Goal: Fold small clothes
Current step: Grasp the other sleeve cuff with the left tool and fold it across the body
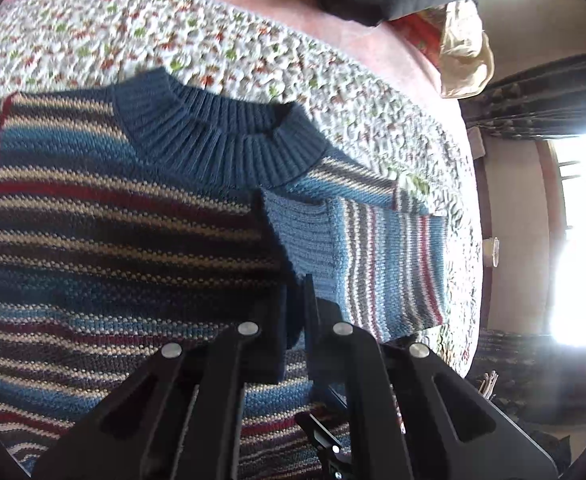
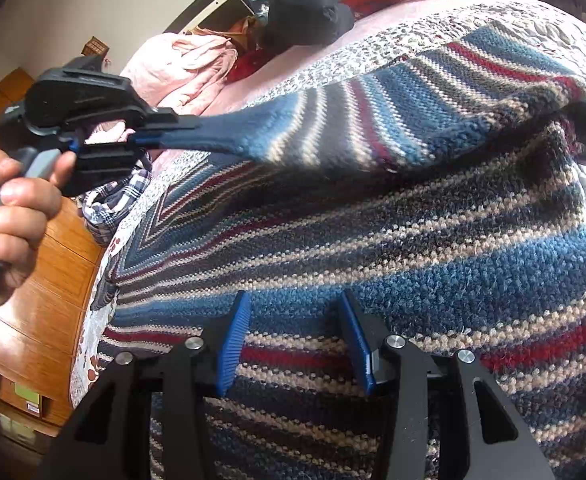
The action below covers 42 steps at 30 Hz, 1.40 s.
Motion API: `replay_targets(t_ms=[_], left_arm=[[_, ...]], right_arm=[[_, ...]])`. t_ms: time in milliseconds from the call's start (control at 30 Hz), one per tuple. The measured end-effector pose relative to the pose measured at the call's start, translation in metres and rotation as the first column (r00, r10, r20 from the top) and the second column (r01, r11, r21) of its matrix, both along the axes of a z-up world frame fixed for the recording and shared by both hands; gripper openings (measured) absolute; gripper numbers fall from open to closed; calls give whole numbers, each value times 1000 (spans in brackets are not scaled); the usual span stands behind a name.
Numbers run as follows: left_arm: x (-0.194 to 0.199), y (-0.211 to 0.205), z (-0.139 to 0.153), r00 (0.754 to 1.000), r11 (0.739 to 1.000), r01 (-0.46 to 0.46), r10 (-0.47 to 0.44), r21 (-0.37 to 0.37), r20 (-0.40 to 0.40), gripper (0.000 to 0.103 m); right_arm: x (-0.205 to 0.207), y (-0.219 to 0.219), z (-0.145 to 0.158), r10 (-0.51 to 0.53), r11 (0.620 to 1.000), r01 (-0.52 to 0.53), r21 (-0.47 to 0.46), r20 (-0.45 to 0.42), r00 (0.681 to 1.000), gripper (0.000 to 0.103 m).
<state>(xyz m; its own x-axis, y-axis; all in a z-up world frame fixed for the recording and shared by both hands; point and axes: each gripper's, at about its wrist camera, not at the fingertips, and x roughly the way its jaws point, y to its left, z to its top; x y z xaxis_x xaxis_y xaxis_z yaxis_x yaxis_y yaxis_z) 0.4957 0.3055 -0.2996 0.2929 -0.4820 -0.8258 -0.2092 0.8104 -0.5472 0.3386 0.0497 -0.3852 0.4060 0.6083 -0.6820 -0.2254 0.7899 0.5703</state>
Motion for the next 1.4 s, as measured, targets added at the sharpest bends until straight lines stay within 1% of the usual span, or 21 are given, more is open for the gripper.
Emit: replay_targets(t_ms=[133, 267, 433, 600, 700, 733, 767, 800, 867, 933, 1000, 1033, 1100, 1167, 1200, 1233, 1267, 1300, 1333, 1367, 1400], left_arm=[[-12, 28, 32, 998, 1000, -6, 4, 28, 57, 5], [-29, 74, 43, 997, 998, -36, 32, 54, 65, 5], [-39, 120, 28, 995, 993, -91, 89, 75, 38, 5], [-48, 143, -10, 993, 989, -118, 120, 89, -21, 5], [-48, 149, -39, 989, 983, -115, 127, 145, -74, 7], [-49, 153, -46, 984, 971, -135, 155, 199, -92, 12], [-53, 157, -46, 974, 938, -165, 204, 307, -102, 14], [-57, 159, -42, 968, 914, -188, 235, 359, -90, 15], [-67, 155, -26, 970, 931, -234, 242, 280, 5, 29], [-70, 142, -17, 977, 957, -213, 204, 196, 64, 29], [-66, 127, -27, 985, 979, -169, 163, 118, 52, 29], [-63, 122, -36, 987, 981, -162, 159, 110, 33, 29], [-60, 119, -60, 986, 977, -161, 166, 136, -25, 29], [-63, 126, -75, 981, 976, -182, 189, 121, -40, 18], [-67, 132, -74, 978, 976, -201, 205, 89, -40, 17], [-71, 141, -70, 974, 973, -225, 226, 51, -31, 20], [-81, 150, -60, 970, 969, -244, 244, 33, -7, 33], [-92, 163, -49, 965, 965, -262, 262, 24, 23, 38], [-105, 178, -39, 957, 958, -288, 287, 14, 53, 47], [-122, 199, -30, 943, 945, -326, 324, 6, 81, 55], [-139, 223, -25, 925, 930, -369, 366, 8, 105, 57]], right_arm=[[0, 3, 0, 3, 1000, -3, -2, 3, 1000, 47], [3, 3, 0, 4, 1000, -4, 1, 3, 1000, 47], [2, 2, 0, 7, 1000, -7, -4, 6, 1000, 47], [2, 1, 0, 8, 1000, -8, -8, 7, 1000, 47], [3, 1, -1, 10, 1000, -10, -10, 8, 1000, 48], [3, 1, -1, 10, 1000, -10, -10, 8, 1000, 48], [3, 1, -1, 10, 1000, -10, -10, 8, 1000, 48], [3, 1, -1, 10, 1000, -10, -10, 8, 1000, 48], [3, 2, -1, 9, 1000, -9, -9, 7, 1000, 48], [3, 2, -2, 12, 1000, -11, -10, 8, 1000, 49], [2, 2, -2, 14, 1000, -13, -14, 13, 1000, 49], [2, 2, -2, 15, 1000, -15, -16, 15, 1000, 49], [-1, 2, -3, 18, 1000, -18, -21, 19, 1000, 48], [-3, 2, -5, 31, 999, -30, -42, 27, 999, 48], [-4, 3, -4, 38, 998, -36, -54, 32, 999, 48], [-6, 6, -4, 46, 997, -43, -64, 36, 998, 50], [-7, 7, -3, 53, 996, -50, -74, 38, 998, 52], [-7, 9, -2, 59, 995, -55, -84, 39, 998, 52], [-8, 10, 0, 63, 994, -59, -95, 37, 997, 54], [-9, 11, 2, 66, 993, -63, -100, 32, 997, 56], [-11, 12, 5, 75, 992, -72, -102, 28, 997, 58]])
